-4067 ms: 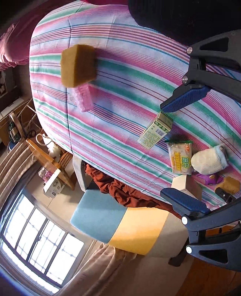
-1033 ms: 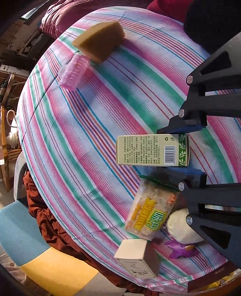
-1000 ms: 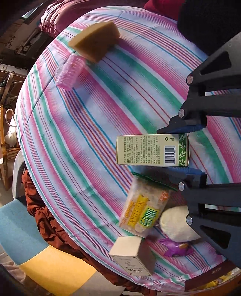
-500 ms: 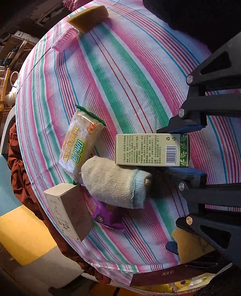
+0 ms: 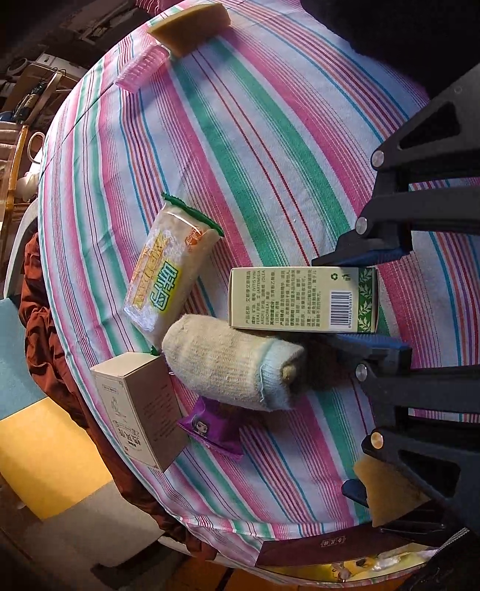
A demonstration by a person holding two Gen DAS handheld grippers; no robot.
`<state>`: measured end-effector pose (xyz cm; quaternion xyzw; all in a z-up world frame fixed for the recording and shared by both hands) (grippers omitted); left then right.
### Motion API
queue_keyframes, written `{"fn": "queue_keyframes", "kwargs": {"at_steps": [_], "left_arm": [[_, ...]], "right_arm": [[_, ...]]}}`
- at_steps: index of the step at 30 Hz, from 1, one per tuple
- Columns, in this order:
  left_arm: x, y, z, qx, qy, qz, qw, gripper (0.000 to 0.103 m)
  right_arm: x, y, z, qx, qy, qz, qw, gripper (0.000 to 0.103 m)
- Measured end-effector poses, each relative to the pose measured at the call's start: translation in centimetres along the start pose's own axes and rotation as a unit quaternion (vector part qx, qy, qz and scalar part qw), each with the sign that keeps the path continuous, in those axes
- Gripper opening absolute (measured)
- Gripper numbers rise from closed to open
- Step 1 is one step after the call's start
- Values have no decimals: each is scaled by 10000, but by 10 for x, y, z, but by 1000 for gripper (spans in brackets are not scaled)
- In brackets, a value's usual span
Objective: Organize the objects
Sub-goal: 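Carry the sponge with the left tool into the tray and release it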
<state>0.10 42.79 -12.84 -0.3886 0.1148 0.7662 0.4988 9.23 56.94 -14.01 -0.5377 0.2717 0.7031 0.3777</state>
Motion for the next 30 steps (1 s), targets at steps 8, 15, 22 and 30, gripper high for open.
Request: {"fn": "queue_keyframes", "kwargs": {"at_steps": [8, 15, 22, 30], "left_arm": [[-20, -1, -13, -86, 35, 133, 9999, 53], [-52, -8, -8, 34, -208, 119, 9997, 53], [-85, -9, -1, 16, -446, 91, 9990, 53], [-117, 12, -4, -204, -559, 228, 9980, 54]], "right_arm": [[-2, -1, 4, -79, -28, 3, 10000, 30], [-3, 8, 1, -146, -48, 4, 9999, 30], [-4, 13, 0, -308, -68, -39, 9995, 30], [-7, 24, -2, -602, -110, -16, 9981, 30]]}}
Point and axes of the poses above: each gripper's, at about its wrist camera, not at the fingertips, and x roughly the way its jaws point, y to its left, z to its top, the point moved 7 cm from there along x, roughly the way its jaws point, and after that the axes turned 11 degrees about -z, right-handed, at the moved point
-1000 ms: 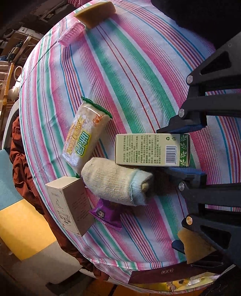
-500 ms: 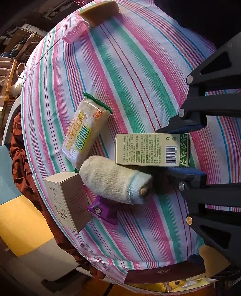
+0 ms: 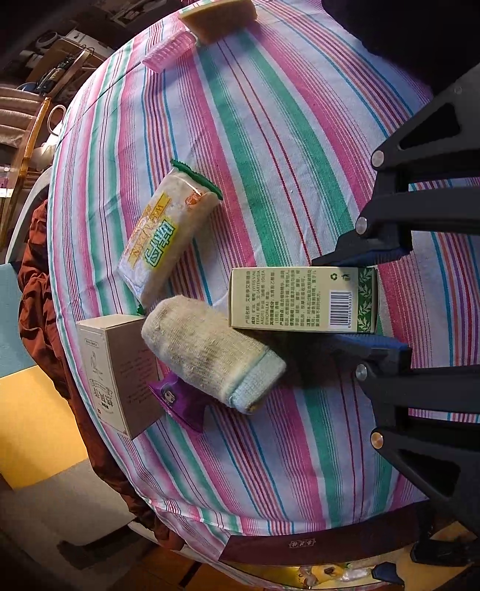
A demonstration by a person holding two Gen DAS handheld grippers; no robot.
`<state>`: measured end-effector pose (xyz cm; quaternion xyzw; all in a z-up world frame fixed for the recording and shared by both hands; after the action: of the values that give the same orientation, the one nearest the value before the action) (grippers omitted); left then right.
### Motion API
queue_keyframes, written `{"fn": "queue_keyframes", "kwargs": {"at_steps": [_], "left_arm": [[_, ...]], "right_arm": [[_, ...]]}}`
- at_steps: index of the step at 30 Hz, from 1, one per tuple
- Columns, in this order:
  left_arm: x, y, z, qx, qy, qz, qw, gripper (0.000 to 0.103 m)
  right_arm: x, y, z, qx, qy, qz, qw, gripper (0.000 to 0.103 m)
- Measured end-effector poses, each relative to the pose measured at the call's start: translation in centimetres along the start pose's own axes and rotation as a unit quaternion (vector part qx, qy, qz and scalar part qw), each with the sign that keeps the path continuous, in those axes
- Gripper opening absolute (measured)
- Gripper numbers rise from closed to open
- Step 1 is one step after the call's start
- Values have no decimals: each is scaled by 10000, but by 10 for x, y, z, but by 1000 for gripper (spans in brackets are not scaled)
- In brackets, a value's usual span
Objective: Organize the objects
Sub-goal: 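Carry the sponge with the left tool into the tray and release it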
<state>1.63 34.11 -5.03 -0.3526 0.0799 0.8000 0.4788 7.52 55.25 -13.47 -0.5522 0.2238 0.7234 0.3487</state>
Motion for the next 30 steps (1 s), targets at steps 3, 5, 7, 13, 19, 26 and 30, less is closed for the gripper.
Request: {"fn": "queue_keyframes", "kwargs": {"at_steps": [3, 5, 7, 13, 19, 26, 30], "left_arm": [[-12, 20, 0, -212, -44, 81, 9997, 54], [-23, 36, 0, -398, -82, 171, 9990, 54], [-32, 53, 0, -568, -123, 276, 9979, 54], [-64, 125, -10, -1259, -165, 710, 9894, 54], [-91, 209, -32, -2226, -110, 1137, 9682, 54], [-98, 261, -52, -2483, 132, 1756, 9525, 57], [-92, 272, -56, -2415, 268, 2020, 9488, 61]], "right_arm": [[-2, 6, -1, -142, -24, 18, 9999, 30], [-3, 10, -2, -249, -44, 22, 9997, 30], [-4, 14, -3, -342, -58, 30, 9994, 30], [-6, 16, -1, -410, -64, 90, 9991, 30], [-6, 17, 3, -514, -80, 61, 9986, 30], [-7, 17, 10, -606, -93, 11, 9981, 30], [-7, 15, 15, -653, -105, -23, 9978, 30]]}}
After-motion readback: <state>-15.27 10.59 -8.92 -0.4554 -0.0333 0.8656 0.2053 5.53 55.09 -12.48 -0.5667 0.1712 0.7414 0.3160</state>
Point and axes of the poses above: each gripper's, at about its wrist camera, not at the fingertips, and x roughly the way its jaws point, y to its left, z to its top, the point moved 7 cm from there along x, roughly the way its jaws point, and after that the axes turned 11 degrees about -z, right-handed, at the moved point
